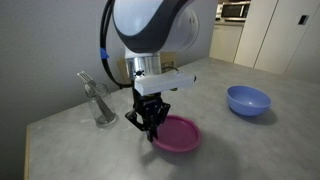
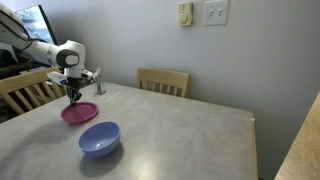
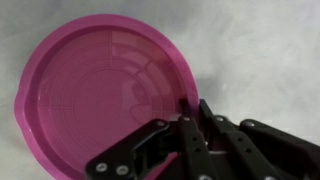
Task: Take the pink plate off the blue bowl
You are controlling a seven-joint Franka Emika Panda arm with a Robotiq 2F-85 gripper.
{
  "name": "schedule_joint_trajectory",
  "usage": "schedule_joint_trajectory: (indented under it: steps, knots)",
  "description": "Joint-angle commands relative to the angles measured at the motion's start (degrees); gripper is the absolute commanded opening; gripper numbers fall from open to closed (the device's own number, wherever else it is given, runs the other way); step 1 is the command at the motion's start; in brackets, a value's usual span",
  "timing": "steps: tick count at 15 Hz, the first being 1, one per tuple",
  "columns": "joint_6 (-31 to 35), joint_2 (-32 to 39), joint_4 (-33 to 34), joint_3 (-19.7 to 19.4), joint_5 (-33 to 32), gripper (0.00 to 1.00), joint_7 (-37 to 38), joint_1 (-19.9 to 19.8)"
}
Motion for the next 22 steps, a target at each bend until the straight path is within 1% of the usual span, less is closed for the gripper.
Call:
schedule_joint_trajectory:
  steps: [1, 8, 13, 14, 15, 16, 19, 22]
  knots:
    - [1.8, -0.6, -1.4, -0.8, 0.1, 0.03, -0.2, -1.3]
    - [1.6, -0.5, -2.3, -3.1, -0.3, 0.03, 0.5, -3.0]
    - [1.8, -0.4, -2.6, -3.5, -0.1, 0.03, 0.5, -3.8]
    - [1.8, -0.4, -2.6, -3.6, -0.1, 0.36, 0.7, -3.9]
    - [2.0, -0.5, -2.7, -3.7, 0.0, 0.39, 1.0, -3.9]
    - [2.2, -0.6, -2.8, -3.8, 0.1, 0.44, 1.4, -4.0]
    - [2.7, -1.1, -3.4, -3.9, 0.3, 0.66, 2.5, -4.1]
    - [2.4, -3.8, -5.5, -3.7, 1.1, 0.85, 4.0, -4.4]
